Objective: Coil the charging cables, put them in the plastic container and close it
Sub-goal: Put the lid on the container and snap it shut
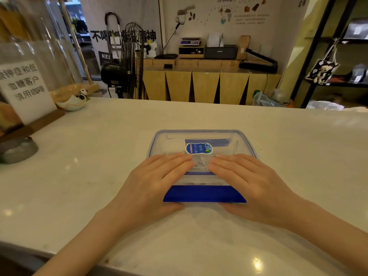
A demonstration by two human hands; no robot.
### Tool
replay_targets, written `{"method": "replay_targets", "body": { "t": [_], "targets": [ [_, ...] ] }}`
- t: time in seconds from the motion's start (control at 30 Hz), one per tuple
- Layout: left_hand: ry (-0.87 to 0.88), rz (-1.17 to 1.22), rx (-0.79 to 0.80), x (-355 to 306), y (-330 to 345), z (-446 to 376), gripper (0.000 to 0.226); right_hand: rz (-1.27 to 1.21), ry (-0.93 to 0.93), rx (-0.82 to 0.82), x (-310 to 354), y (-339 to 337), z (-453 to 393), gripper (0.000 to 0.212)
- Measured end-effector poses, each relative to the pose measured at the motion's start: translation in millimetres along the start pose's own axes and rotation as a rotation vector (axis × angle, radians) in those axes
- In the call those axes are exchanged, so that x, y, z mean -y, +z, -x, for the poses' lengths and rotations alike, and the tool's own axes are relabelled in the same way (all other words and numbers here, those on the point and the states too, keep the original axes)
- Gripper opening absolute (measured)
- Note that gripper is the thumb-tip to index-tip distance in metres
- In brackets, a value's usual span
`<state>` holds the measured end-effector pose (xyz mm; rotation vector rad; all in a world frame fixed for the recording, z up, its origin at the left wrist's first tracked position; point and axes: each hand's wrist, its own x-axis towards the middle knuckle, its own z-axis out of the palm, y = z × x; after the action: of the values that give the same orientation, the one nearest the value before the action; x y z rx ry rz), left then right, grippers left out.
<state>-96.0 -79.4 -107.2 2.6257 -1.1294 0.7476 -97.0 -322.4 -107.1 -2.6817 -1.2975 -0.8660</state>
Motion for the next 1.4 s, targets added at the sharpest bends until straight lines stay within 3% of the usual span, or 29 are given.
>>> {"method": "replay_targets", "body": {
  "t": [0.17, 0.3, 0.67, 0.8, 0.9, 1.13, 1.27, 1.33, 1.4],
  "targets": [
    [-0.084, 0.173, 0.043, 0.9, -8.1, -0.9, 0.060, -0.195, 0.043, 0.039, -4.8, -8.9, 1.7, 0.057],
    [-0.083, 0.221, 0.039, 4.1, -11.7, -6.2, 0.048, -0.336, 0.082, -0.068, -8.7, -6.4, -1.0, 0.042],
    [-0.126, 0.335, -0.024, 3.0, -11.0, -8.8, 0.043, -0.403, 0.097, -0.123, -9.4, -3.7, -3.0, 0.033],
    [-0.131, 0.334, 0.011, 5.9, -17.0, -12.4, 0.040, -0.601, 0.177, -0.025, -16.8, -15.2, -15.3, 0.030],
    [-0.155, 0.380, 0.085, 12.4, -25.6, -27.5, 0.045, -0.762, 0.373, 0.091, -31.1, -22.8, -41.4, 0.022],
    [-0.418, 0.302, 0.068, 47.0, -9.4, -78.7, 0.020, -0.630, 0.518, 0.133, -71.4, 11.0, -92.4, 0.018],
    [-0.616, 0.449, 0.062, 71.0, -0.8, -91.8, 0.008, -0.646, 0.536, 0.269, -88.1, 24.6, -106.6, 0.027],
    [-0.689, 0.512, 0.080, 79.3, 5.2, -93.9, 0.017, -0.686, 0.584, 0.398, -94.5, 27.3, -107.9, 0.037],
    [-0.819, 0.593, 0.212, 83.4, 11.1, -95.2, 0.033, -0.675, 0.635, 0.530, -98.6, 28.3, -107.3, 0.054]
  ]
}}
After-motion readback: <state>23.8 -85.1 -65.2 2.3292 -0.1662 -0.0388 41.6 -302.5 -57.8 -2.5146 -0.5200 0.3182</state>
